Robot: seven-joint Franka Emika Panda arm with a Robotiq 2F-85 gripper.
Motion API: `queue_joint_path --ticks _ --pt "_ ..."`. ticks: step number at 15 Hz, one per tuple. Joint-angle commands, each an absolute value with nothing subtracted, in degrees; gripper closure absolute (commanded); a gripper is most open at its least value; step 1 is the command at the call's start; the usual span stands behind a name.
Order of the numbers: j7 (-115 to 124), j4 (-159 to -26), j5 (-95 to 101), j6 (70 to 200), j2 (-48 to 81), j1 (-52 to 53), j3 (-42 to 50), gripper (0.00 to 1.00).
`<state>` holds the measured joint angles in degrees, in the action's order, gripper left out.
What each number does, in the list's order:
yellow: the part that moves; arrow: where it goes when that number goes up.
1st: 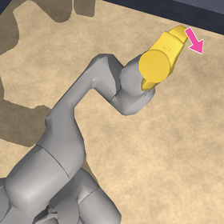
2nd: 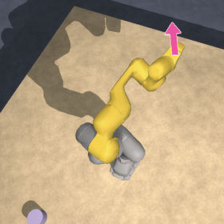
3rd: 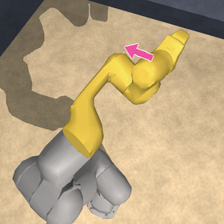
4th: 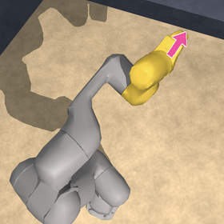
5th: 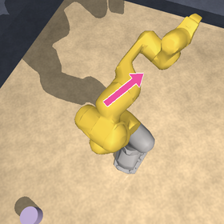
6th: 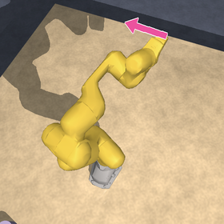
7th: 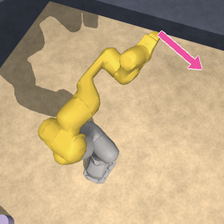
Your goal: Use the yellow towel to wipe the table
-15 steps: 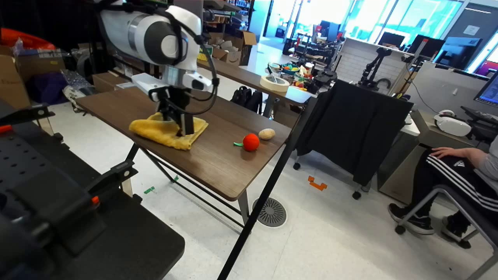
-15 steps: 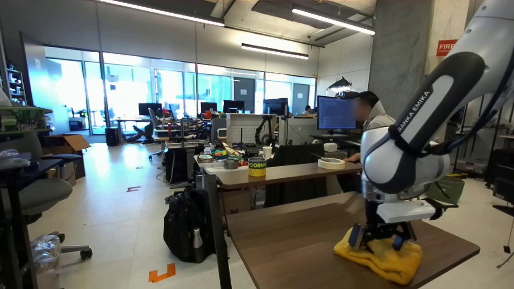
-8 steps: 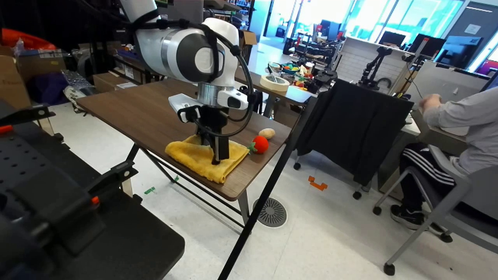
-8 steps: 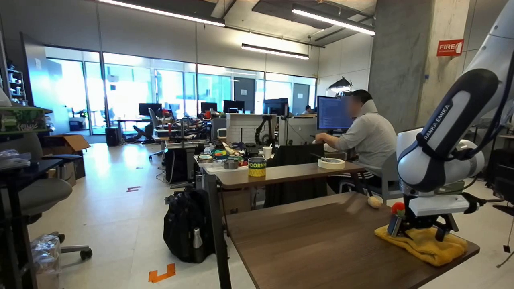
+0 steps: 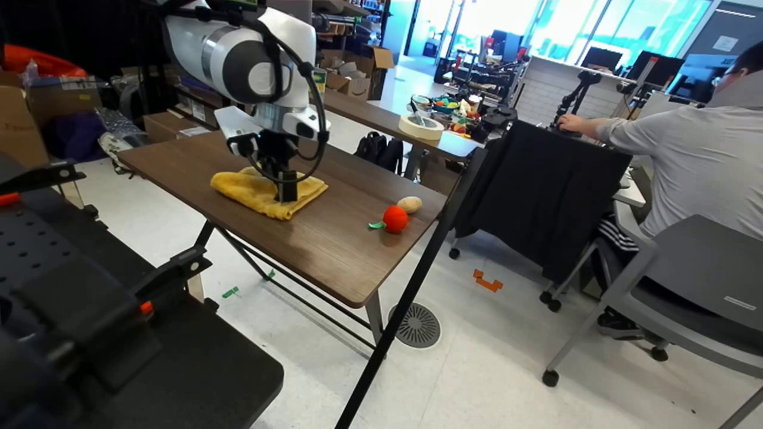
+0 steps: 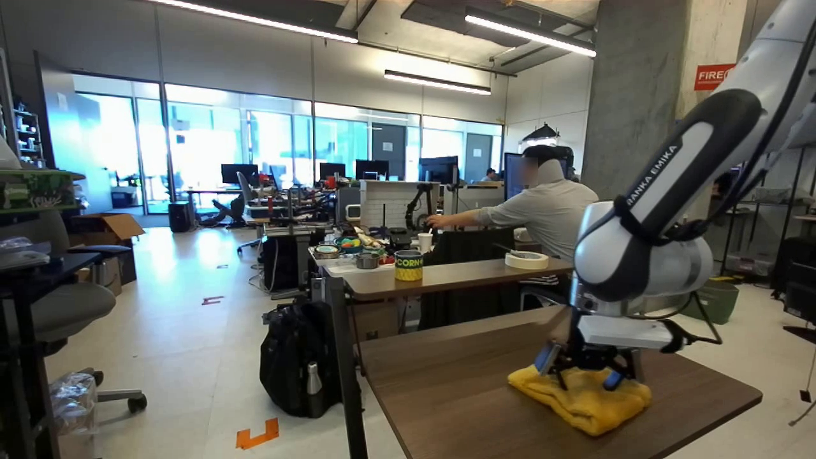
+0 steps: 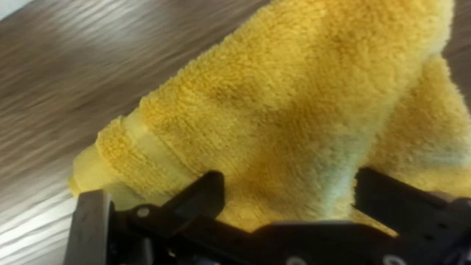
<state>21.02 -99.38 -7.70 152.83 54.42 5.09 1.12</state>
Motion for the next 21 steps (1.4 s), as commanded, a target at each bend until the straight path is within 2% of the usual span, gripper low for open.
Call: queue_joint_path --ticks 1,5,11,16,21 --pt "18.0 -95.3 -11.9 152.3 56.9 6.0 -7.7 0.0" --pt "13.7 -94.2 -11.7 153.0 59.0 9.1 -13.2 0.0" --pt "14.7 -89.5 -11.6 154.5 58.9 7.5 -6.7 0.0" --pt "15.9 -84.5 -14.2 156.1 59.9 -1.3 -2.2 0.0" --pt "16.3 -80.8 -13.4 156.6 63.8 -0.6 -2.9 0.0"
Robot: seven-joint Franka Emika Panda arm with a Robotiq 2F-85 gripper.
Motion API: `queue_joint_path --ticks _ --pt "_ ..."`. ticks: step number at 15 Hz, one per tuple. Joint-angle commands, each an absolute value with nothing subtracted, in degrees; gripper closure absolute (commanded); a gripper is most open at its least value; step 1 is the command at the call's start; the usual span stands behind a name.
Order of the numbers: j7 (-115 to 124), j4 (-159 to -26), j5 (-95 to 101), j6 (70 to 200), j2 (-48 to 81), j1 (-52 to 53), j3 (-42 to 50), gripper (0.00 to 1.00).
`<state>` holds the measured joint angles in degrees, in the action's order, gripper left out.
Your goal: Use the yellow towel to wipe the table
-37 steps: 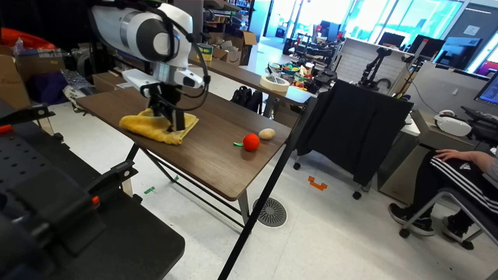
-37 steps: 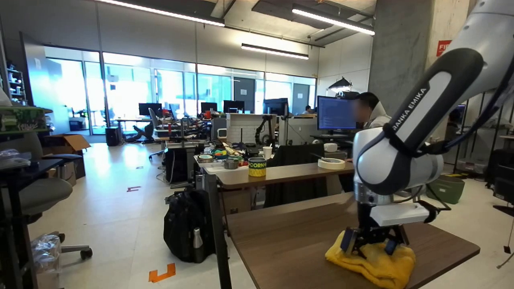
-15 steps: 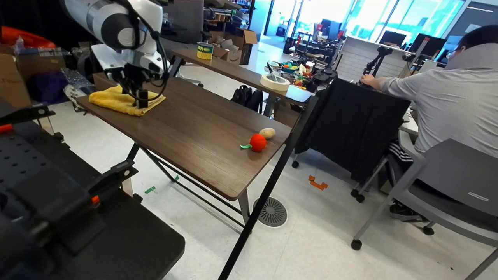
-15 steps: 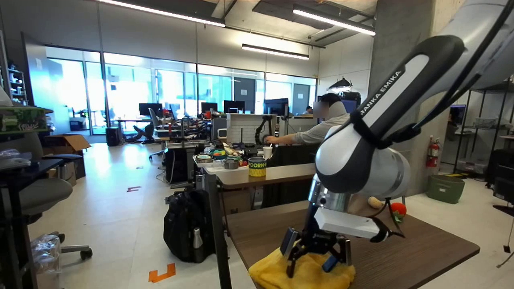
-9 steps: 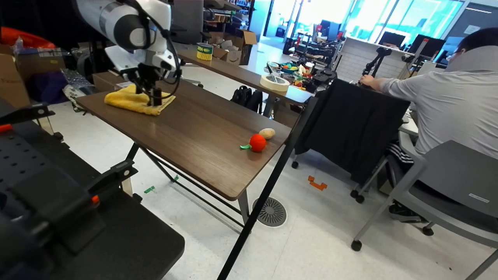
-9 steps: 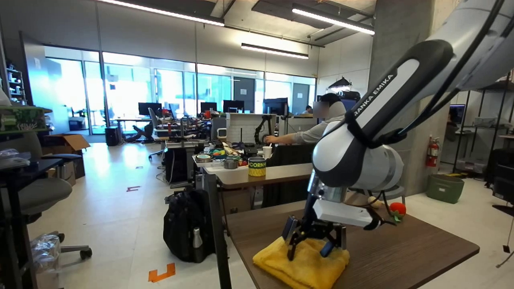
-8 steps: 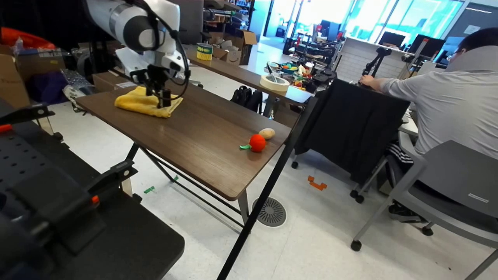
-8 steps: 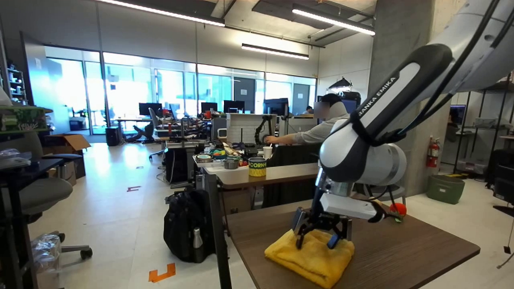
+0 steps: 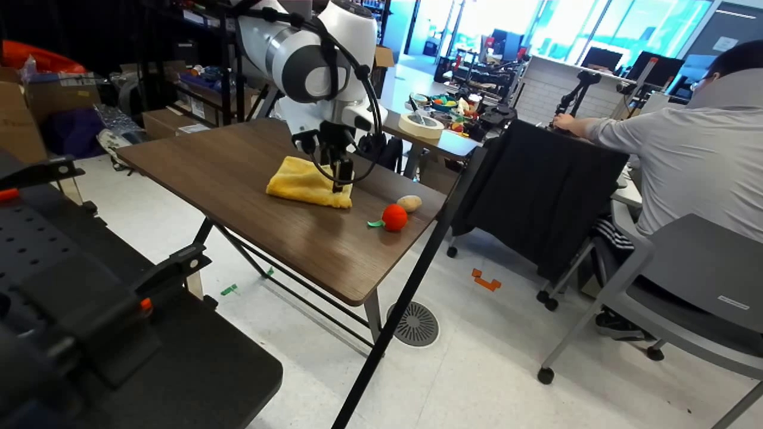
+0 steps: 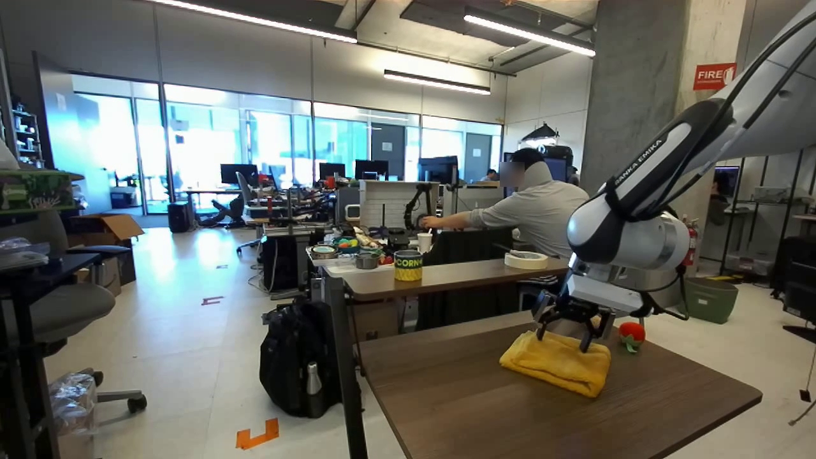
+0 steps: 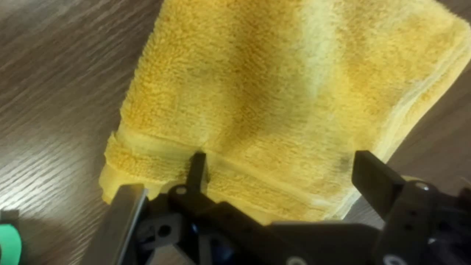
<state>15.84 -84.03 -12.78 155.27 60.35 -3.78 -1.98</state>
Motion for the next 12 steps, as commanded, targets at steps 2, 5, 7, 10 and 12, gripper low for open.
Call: queue_joint_path --ticks 2,5,7,10,12 --pt "16.9 -78.6 -12.8 156.4 65.9 2.6 -3.8 0.0" --pt "20.5 -71.7 -11.9 154.3 70.4 9.5 -2.8 0.0" --pt "22.9 -65.1 -10.9 153.8 74.4 12.6 -0.5 0.0" --pt "25.9 -57.0 -9.1 154.0 78.8 15.1 6.0 0.0" --pt "28.6 -53.5 -8.8 154.2 80.6 14.6 10.4 0.0"
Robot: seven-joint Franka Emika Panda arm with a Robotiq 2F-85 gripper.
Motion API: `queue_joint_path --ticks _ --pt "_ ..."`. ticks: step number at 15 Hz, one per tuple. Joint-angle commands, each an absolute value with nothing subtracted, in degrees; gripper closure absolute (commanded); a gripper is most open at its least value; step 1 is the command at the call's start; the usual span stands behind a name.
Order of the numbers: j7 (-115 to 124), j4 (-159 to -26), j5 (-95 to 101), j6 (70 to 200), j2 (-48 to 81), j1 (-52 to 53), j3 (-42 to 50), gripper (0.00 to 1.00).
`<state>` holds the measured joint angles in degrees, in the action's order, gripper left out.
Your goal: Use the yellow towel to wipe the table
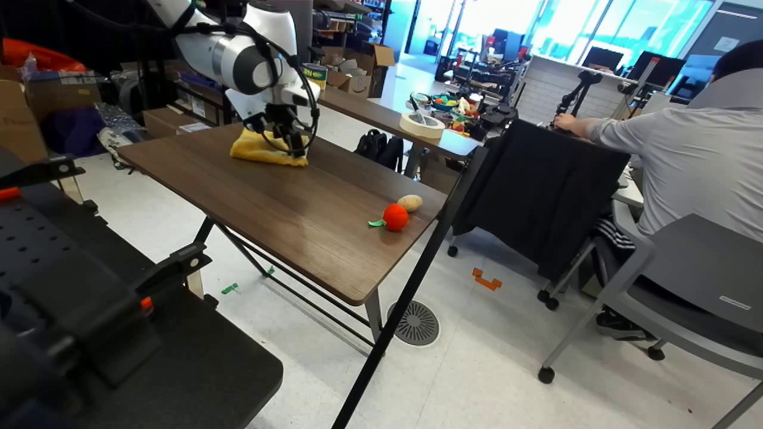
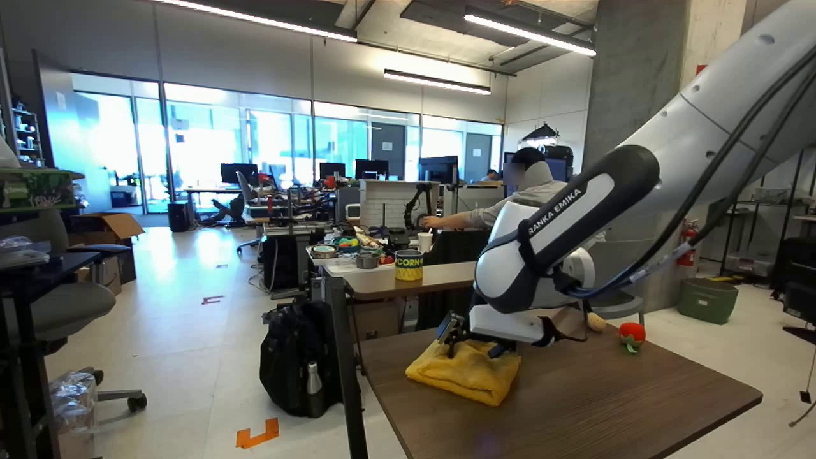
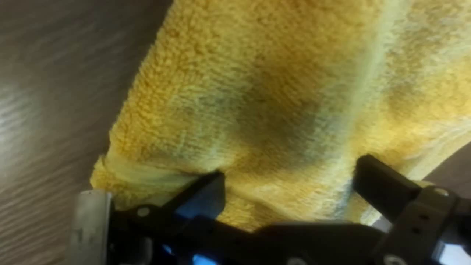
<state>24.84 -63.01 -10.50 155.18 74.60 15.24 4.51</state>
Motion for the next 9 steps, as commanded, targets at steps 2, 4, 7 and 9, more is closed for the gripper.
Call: queue_joint_path --ticks 2,4,7,9 --pt "31.2 -51.8 -9.4 154.4 81.8 13.1 14.4 0.0" --pt "34.2 -51.6 -8.4 154.3 82.4 10.5 15.9 0.0" --pt "32.1 -52.3 -8.9 150.9 82.3 7.5 12.3 0.0" --pt "27.3 -54.3 -10.9 149.7 80.6 7.6 8.7 0.0"
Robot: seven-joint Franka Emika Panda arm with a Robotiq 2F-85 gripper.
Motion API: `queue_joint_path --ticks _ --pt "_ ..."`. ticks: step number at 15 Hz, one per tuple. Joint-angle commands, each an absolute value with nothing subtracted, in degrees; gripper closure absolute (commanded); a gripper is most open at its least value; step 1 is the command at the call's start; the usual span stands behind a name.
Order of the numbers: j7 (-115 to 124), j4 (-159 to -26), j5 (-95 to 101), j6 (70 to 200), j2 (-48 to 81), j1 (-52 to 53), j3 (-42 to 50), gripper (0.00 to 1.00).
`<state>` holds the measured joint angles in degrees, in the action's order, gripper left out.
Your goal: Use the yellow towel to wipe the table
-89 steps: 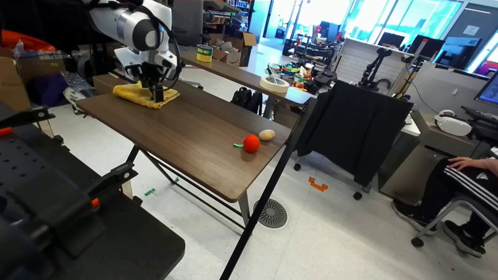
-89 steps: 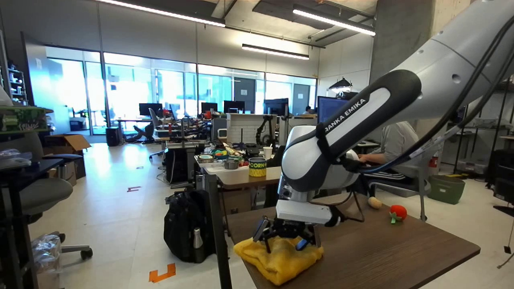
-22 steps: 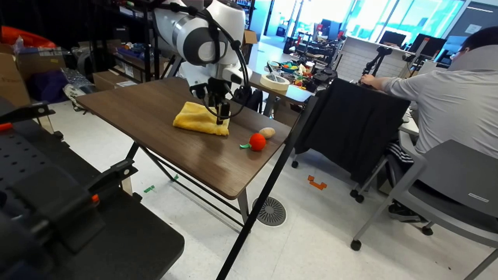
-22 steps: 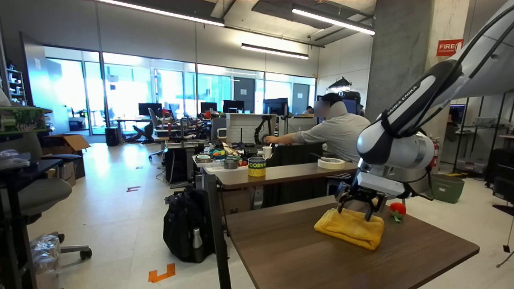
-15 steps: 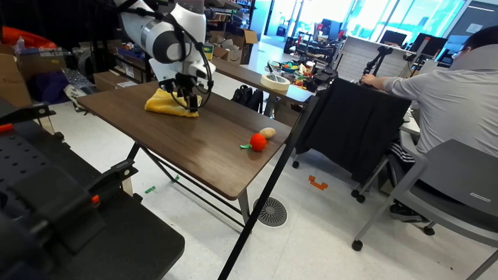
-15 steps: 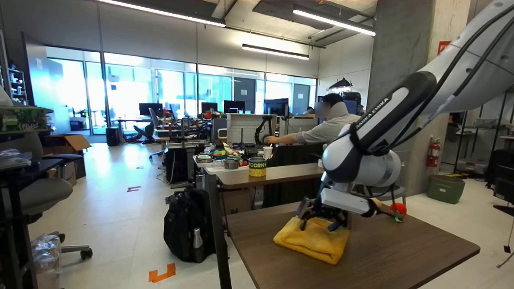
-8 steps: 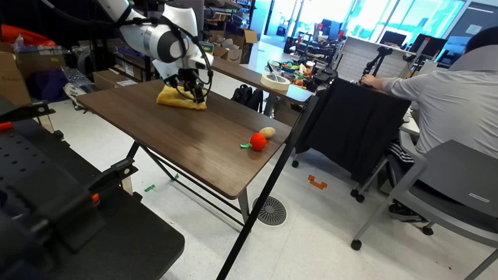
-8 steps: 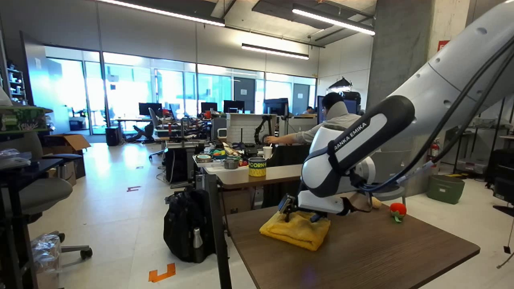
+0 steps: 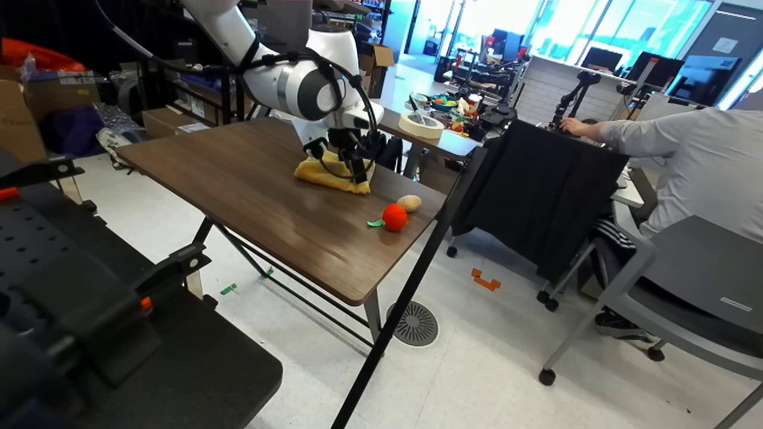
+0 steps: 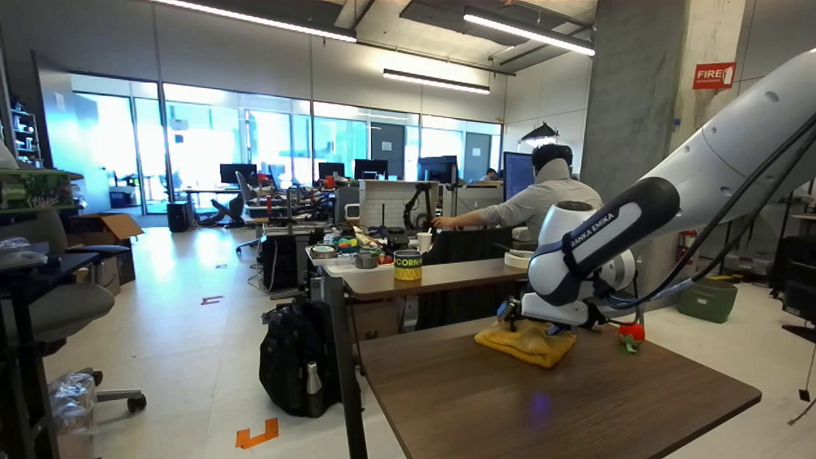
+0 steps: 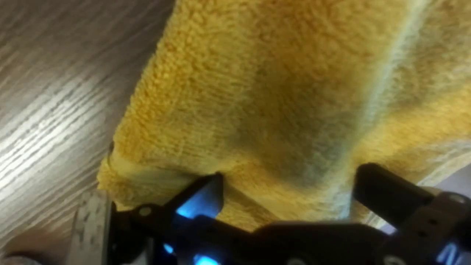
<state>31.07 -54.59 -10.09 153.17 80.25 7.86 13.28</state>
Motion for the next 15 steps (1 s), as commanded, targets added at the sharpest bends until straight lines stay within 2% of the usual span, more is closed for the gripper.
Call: queue_joint_path --ticks 1,6,12,15 --pt "25.7 -54.5 -10.8 149.3 80.5 8.3 7.0 0.0" --pt "22.2 -53.8 -10.1 147.0 80.6 13.7 1.5 0.0" --pt "23.2 -57.2 -9.9 139.6 74.7 17.4 2.6 0.0" --pt "23.5 -63.9 -9.3 142.4 67.6 17.1 5.5 0.0"
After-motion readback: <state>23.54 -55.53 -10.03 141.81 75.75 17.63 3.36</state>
